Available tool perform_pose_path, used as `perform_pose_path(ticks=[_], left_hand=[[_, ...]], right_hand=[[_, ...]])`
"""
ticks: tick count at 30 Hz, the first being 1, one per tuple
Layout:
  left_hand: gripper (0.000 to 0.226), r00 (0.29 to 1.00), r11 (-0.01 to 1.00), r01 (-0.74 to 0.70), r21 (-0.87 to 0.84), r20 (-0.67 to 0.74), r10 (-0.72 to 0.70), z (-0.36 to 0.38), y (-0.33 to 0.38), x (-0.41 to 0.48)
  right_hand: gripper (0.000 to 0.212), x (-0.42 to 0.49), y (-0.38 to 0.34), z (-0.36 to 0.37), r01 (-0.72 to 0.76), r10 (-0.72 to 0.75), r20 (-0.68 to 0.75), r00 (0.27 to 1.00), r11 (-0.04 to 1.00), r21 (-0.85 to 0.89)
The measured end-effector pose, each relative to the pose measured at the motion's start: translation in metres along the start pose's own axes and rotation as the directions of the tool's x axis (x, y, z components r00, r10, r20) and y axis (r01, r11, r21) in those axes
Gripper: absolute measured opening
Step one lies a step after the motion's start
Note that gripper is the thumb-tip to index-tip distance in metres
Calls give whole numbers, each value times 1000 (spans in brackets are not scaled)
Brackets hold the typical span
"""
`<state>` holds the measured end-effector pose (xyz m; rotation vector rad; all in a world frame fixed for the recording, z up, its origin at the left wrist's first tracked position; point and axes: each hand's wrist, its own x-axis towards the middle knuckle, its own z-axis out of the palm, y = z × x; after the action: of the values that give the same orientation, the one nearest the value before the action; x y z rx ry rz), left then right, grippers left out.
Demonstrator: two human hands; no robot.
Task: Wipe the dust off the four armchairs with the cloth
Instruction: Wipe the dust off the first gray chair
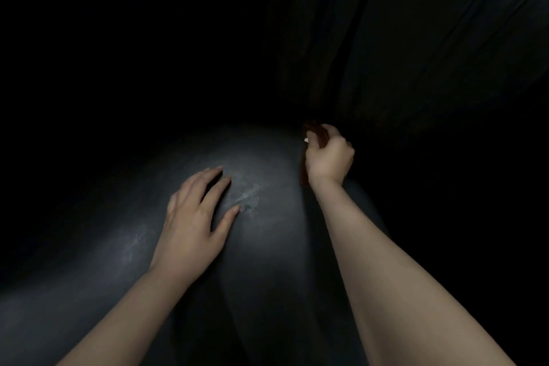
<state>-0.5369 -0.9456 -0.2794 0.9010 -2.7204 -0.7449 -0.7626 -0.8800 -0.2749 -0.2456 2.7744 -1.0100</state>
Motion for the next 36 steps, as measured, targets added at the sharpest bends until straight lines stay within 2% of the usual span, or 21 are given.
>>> perform_pose_path(ticks=[3,6,9,10,12,15,17,21,24,26,28,32,36], left_hand=[[58,1000,1000,0,16,10,0,-1,-3,-2],[59,1000,999,23,37,11,-23,-3,-4,-4],[60,999,999,40,36,9,-41,-2,-5,-3],[60,999,999,40,34,10,-40,-1,-5,-2],[61,999,998,44,34,7,-44,0,-5,-2],[60,999,998,53,17,-15,-52,2,-5,-2],[60,999,999,45,13,-17,-45,2,-5,-2],[58,999,999,37,12,-26,-37,0,-7,-3],[58,999,999,38,13,-27,-38,-1,-8,-5],[58,999,999,42,13,-21,-41,0,-8,-7],[58,999,999,46,20,-18,-45,1,-7,-10],[58,999,998,43,37,-3,-43,1,-1,-13],[58,999,999,32,42,4,-33,0,10,-12]], right_hand=[[33,0,-3,0,94,-104,185,977,994,61],[33,-9,3,-14,147,-181,339,923,981,123],[31,-24,12,-35,218,-255,417,872,967,135],[31,-28,16,-41,240,-274,384,882,961,136],[30,-31,29,-49,245,-261,216,941,964,100],[33,-29,42,-47,94,-94,-87,992,996,-4],[34,-25,38,-36,0,-3,-170,985,1000,-16],[36,-6,10,-4,-44,30,-146,989,995,-90],[37,2,1,8,17,-26,-60,998,990,-139],[36,2,2,7,125,-125,10,992,984,-131],[36,-3,4,2,292,-283,118,952,954,-68],[38,-23,17,-10,549,-546,255,798,833,67],[42,-72,50,-35,633,-657,326,680,750,192]])
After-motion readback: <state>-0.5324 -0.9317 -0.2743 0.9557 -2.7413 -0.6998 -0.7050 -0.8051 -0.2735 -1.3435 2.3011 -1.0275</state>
